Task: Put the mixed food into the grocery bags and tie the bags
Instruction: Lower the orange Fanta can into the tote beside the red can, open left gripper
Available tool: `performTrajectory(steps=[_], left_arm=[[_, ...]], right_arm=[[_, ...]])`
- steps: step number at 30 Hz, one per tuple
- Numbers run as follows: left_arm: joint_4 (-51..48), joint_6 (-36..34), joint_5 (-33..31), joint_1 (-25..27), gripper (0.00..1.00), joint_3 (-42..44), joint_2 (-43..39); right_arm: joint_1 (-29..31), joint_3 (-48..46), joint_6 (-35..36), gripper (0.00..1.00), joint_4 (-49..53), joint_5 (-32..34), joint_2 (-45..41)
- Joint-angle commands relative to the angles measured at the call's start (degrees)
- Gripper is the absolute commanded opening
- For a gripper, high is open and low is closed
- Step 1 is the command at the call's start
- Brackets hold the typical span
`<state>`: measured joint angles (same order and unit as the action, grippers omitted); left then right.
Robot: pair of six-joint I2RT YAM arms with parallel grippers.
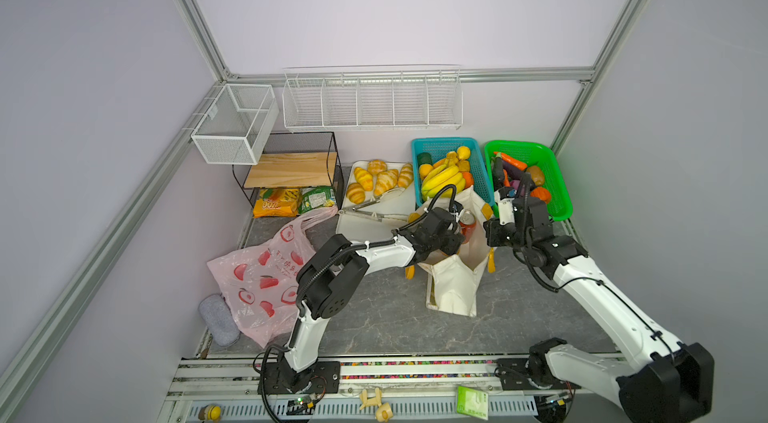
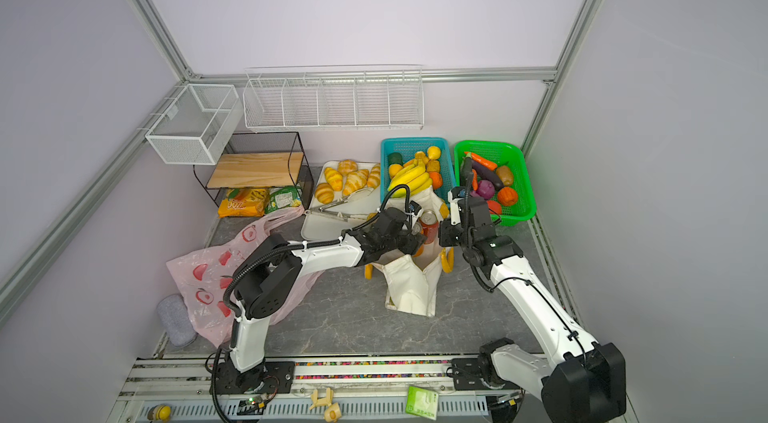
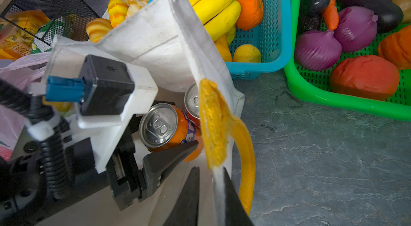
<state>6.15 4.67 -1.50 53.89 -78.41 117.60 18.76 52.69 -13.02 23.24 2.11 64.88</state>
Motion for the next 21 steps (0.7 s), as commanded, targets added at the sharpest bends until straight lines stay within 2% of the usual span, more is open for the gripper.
performTrajectory(steps=[1, 8, 21], left_arm=[[7.1, -0.1, 0.3, -0.5, 0.64, 0.1, -0.1], [5.6, -1.1, 0.9, -0.5, 0.81, 0.6, -2.8], [0.6, -2.7, 1.7, -0.5, 0.88, 2.3, -12.0]], right_arm=[[-0.3, -1.4, 0.9, 0.19, -0.2, 0.2, -0.2], [-0.3, -1.4, 0.9, 0.19, -0.2, 0.4, -0.2], [-0.3, -1.5, 0.8, 0.19, -0.1, 0.9, -0.1]])
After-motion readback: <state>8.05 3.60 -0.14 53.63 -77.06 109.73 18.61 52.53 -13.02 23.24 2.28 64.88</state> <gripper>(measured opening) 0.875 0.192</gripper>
